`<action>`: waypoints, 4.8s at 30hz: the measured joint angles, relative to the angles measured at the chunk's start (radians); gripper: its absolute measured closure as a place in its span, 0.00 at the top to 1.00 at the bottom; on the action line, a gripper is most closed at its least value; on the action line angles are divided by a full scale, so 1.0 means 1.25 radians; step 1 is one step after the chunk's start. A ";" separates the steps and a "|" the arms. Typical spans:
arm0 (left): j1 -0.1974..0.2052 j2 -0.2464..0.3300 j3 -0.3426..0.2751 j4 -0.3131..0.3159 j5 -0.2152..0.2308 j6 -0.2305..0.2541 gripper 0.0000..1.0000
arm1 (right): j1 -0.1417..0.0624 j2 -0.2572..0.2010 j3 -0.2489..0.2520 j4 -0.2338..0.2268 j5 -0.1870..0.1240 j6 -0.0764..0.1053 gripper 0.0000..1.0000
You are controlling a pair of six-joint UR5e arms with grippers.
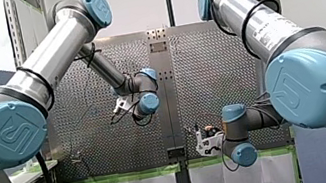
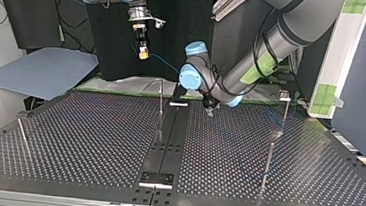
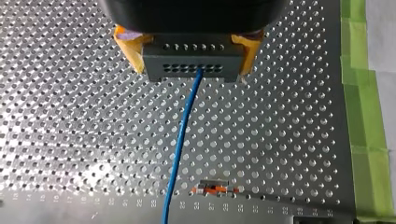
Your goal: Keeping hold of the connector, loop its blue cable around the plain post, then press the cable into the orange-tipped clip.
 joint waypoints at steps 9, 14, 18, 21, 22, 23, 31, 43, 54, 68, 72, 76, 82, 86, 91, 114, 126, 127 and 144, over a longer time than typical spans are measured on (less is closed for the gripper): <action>-0.010 -0.042 -0.003 -0.003 0.001 0.011 1.00 | 0.001 0.000 0.000 -0.002 -0.002 0.000 0.00; -0.016 -0.069 -0.003 -0.004 -0.007 0.005 1.00 | 0.001 0.000 0.000 -0.001 -0.003 0.002 0.00; -0.020 -0.073 -0.002 -0.007 0.001 0.001 1.00 | 0.001 0.000 0.000 0.001 -0.003 0.000 0.00; -0.022 -0.075 -0.002 -0.006 0.009 -0.001 1.00 | 0.002 0.000 0.000 0.003 -0.003 0.001 0.00; -0.022 -0.076 -0.002 -0.006 0.010 0.000 1.00 | 0.002 0.000 0.000 0.002 -0.003 0.001 0.00; -0.022 -0.078 -0.002 -0.007 0.012 0.000 1.00 | 0.002 0.000 0.000 0.002 -0.003 0.002 0.00; -0.022 -0.080 -0.002 -0.025 0.035 -0.015 1.00 | 0.002 0.000 0.000 0.002 -0.005 0.003 0.00; -0.022 -0.107 -0.001 -0.047 0.056 -0.045 1.00 | 0.002 0.000 -0.005 0.003 -0.006 0.006 0.00; -0.014 -0.146 0.000 -0.027 0.076 -0.105 1.00 | 0.002 0.000 -0.009 0.013 -0.006 0.006 0.00; 0.003 -0.146 -0.009 -0.009 0.161 -0.205 1.00 | -0.002 0.000 -0.032 0.072 -0.052 0.003 0.00; 0.009 -0.146 -0.010 -0.009 0.193 -0.232 1.00 | -0.003 0.000 -0.041 0.088 -0.082 0.004 0.00; 0.017 -0.147 -0.015 -0.013 0.222 -0.259 1.00 | -0.003 0.000 -0.045 0.094 -0.109 0.004 0.00; 0.021 -0.175 -0.009 -0.010 0.265 -0.301 1.00 | -0.003 0.000 -0.046 0.099 -0.119 0.001 0.00; 0.017 -0.188 -0.009 0.000 0.297 -0.334 1.00 | -0.004 0.000 -0.047 0.104 -0.111 -0.005 0.00; 0.017 -0.190 -0.013 0.010 0.334 -0.370 1.00 | -0.007 0.000 -0.047 0.114 -0.077 -0.023 0.00; 0.012 -0.189 -0.068 0.127 0.523 -0.485 1.00 | -0.023 0.000 -0.057 0.145 -0.002 -0.068 0.00; 0.003 -0.144 -0.139 0.212 0.562 -0.525 1.00 | -0.019 0.000 -0.065 0.157 -0.001 -0.082 0.00; 0.003 -0.141 -0.143 0.219 0.560 -0.529 1.00 | -0.019 0.000 -0.065 0.157 -0.001 -0.082 0.00; -0.032 -0.134 -0.157 0.293 0.481 -0.500 1.00 | -0.017 0.000 -0.065 0.158 -0.002 -0.082 0.00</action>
